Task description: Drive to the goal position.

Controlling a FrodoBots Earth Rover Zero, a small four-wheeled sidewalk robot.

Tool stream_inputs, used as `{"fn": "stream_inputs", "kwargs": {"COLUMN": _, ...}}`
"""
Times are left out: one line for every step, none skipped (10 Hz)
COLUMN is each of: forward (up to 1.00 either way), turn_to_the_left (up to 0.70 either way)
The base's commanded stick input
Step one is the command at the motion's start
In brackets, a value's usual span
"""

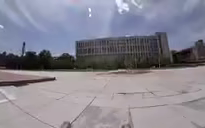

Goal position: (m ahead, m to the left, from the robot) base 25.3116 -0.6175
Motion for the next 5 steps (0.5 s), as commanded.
{"fn": "stream_inputs", "kwargs": {"forward": 0.7, "turn_to_the_left": 0.0}}
{"fn": "stream_inputs", "kwargs": {"forward": 0.7, "turn_to_the_left": 0.0}}
{"fn": "stream_inputs", "kwargs": {"forward": 0.7, "turn_to_the_left": 0.0}}
{"fn": "stream_inputs", "kwargs": {"forward": 0.7, "turn_to_the_left": 0.0}}
{"fn": "stream_inputs", "kwargs": {"forward": 0.7, "turn_to_the_left": 0.0}}
